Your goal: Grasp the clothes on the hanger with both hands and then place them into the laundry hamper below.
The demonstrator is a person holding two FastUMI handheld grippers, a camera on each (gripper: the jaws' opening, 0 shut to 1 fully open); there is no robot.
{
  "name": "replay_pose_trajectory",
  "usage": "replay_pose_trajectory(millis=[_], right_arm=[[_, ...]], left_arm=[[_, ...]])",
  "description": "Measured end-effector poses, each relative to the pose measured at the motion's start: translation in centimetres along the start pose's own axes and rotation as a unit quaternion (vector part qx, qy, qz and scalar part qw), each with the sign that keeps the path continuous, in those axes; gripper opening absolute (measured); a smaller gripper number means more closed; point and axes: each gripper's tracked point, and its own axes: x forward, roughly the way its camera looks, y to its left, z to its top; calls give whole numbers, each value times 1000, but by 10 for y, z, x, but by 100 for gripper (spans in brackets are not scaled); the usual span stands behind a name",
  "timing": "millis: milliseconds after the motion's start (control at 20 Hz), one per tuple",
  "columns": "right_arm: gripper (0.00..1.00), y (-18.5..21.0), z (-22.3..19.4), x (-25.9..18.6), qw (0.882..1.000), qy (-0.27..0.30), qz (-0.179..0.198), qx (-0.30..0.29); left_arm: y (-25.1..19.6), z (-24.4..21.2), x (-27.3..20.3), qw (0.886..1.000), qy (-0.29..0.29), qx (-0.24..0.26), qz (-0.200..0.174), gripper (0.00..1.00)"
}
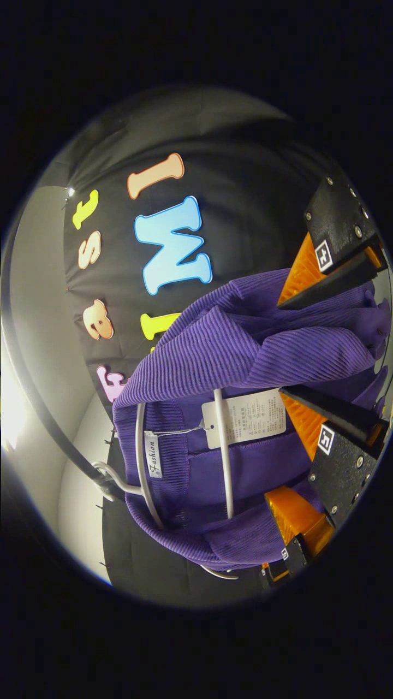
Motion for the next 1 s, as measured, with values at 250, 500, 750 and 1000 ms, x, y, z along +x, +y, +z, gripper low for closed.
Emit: replay_pose_trajectory(millis=[250, 500, 750, 1000], right_arm=[[28, -3, 6, -1, 1000, -20, -14, -2], [5, -20, 28, -7, 998, -62, -25, -13], [5, -41, 69, -20, 990, -121, -67, -30], [5, -60, 110, -36, 978, -176, -102, -39]], left_arm=[[14, -14, -4, 1000, 16, 8, 25, 52], [22, -6, -11, 1000, 8, 3, 15, 26], [22, 22, -28, 999, -21, 8, -26, 10], [45, 57, -47, 999, -48, 8, -24, 10]])
